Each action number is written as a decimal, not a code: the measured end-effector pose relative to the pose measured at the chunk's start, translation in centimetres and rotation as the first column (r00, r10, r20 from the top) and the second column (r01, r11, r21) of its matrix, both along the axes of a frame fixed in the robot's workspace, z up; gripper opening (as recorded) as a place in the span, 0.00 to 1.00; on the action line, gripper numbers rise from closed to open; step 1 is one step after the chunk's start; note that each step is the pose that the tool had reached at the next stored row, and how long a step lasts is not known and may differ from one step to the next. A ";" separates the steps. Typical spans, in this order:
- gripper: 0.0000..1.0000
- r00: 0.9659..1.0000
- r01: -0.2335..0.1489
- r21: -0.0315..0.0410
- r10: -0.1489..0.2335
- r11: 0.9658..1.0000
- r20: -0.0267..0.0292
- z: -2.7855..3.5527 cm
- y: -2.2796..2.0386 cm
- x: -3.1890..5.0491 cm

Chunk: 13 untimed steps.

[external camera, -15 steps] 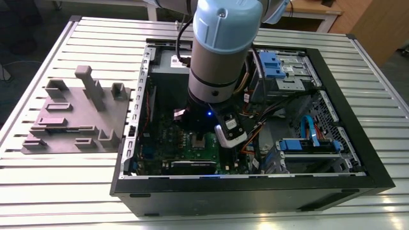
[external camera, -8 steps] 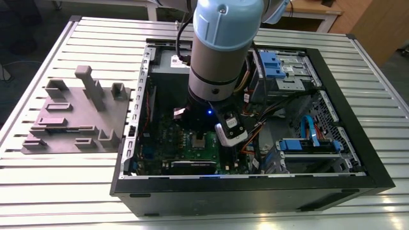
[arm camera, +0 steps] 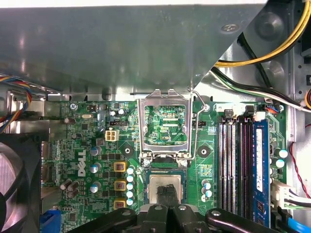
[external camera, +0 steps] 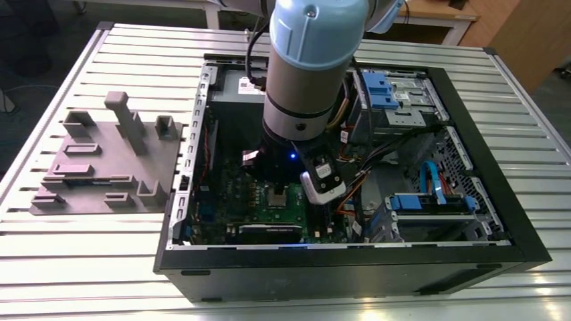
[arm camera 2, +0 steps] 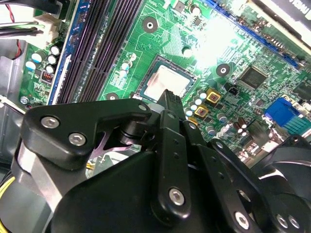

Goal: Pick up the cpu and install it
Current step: 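Close the cpu cover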

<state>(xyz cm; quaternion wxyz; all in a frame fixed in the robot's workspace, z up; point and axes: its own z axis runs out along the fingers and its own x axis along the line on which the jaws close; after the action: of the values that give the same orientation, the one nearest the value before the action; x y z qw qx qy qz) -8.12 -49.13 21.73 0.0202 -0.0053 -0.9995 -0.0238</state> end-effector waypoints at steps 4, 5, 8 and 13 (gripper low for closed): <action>0.11 1.000 0.000 0.000 0.000 1.000 0.001 0.01 0.00 -0.02; 0.11 1.000 0.000 0.000 0.000 1.000 0.001 0.01 0.00 -0.02; 0.11 1.000 0.000 0.000 0.000 1.000 0.001 0.48 -0.01 -0.06; 0.11 1.000 0.000 0.000 0.000 1.000 0.001 2.71 0.00 -0.06</action>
<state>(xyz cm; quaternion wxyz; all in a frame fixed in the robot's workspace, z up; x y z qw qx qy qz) -8.17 -49.13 24.44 0.0197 -0.0053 -0.9995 -0.0237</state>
